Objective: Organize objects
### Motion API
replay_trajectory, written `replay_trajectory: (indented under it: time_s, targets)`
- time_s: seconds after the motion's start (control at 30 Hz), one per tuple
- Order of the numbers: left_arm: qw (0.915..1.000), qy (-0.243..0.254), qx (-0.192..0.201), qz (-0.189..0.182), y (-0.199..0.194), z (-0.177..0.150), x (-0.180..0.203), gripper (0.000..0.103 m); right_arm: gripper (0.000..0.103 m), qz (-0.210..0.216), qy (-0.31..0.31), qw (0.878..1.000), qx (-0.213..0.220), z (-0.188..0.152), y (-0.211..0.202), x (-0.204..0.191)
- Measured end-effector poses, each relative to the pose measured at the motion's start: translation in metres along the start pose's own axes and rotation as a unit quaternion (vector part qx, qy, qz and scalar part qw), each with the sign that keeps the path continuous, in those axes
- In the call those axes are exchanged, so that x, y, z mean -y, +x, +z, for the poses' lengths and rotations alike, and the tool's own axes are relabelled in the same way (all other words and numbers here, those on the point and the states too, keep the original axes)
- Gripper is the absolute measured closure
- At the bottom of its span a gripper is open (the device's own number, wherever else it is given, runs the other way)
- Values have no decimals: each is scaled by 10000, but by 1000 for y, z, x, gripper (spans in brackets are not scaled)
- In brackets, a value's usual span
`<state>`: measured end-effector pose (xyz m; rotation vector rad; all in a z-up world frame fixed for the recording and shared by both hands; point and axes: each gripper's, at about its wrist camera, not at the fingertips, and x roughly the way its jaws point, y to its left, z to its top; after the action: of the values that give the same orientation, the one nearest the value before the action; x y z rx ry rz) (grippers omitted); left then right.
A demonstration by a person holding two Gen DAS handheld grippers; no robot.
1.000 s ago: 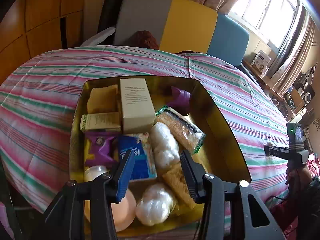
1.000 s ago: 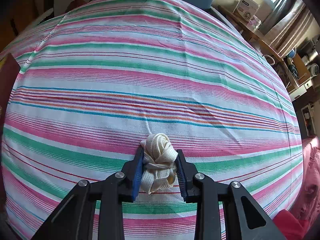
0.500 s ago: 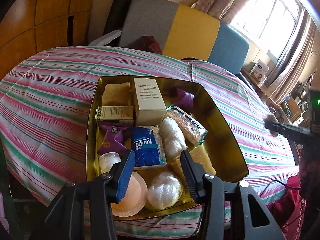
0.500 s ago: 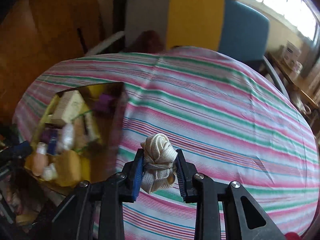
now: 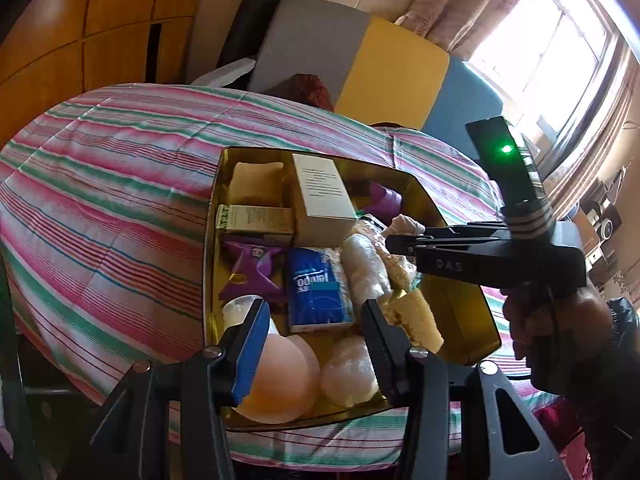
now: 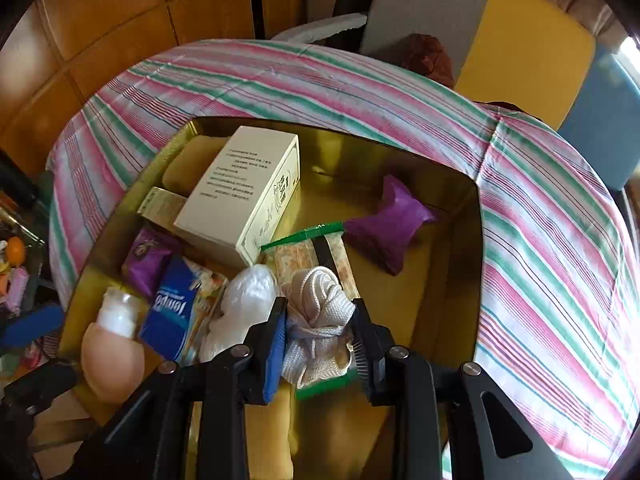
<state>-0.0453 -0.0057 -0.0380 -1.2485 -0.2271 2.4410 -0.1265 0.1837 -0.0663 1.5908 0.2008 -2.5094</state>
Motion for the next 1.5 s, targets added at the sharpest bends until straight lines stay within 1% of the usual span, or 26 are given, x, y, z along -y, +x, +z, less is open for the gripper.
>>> replay_trajectory:
  time_s: [0.2,0.27,0.33,0.37,0.43,0.5,0.7,0.77,0.83,1.0,1.2,1.33,1.37,1.4,1.5]
  targets:
    - [10000,-38,-25,86,3,0,-4,55,68,94,-20,9999,33,-1,8,0]
    - [9999,-38,-50,108,4,0,-4,55,61,141,30,9998,98,-2,6,2]
    - [9999,-34,-77,141,6,-1,-4,55,49,242,152,9994,195,-3,2,6]
    - [9998,-34,-78,169,6,-1,-3,54,46,283,188,9991,264,-4,-2,7]
    - [9997,-21,-61,226,6,-1,-1,52,37,386,259,9982,387,-6,-9,9]
    - [9996,-29,-16,286,4,-1,0,51,34,404,306,9974,506,-9,-17,10]
    - [9976,80,146,675,-1,0,7,50,34,244,475,9954,802,-25,-38,10]
    - [9962,120,218,831,-4,1,10,50,32,195,527,9939,945,-34,-48,7]
    - [9937,198,346,1044,-9,1,15,50,29,143,564,9925,1074,-43,-57,6]
    - [9870,360,715,1395,-25,1,30,50,28,-132,649,9880,1395,-70,-77,-1]
    - [9843,477,774,1513,-32,2,45,50,26,-477,930,9778,1818,-104,-99,-6]
    - [9822,595,823,1578,-34,-2,57,47,24,-663,1087,9697,2083,-119,-111,-6]
    - [9811,617,891,1603,-35,-4,60,47,24,-685,1125,9679,2143,-122,-114,-6]
    - [9785,631,966,1708,-36,-5,62,47,24,-701,1169,9660,2196,-124,-116,-4]
    - [9747,677,1057,1852,-36,-11,66,47,23,-778,1302,9620,2269,-129,-118,0]
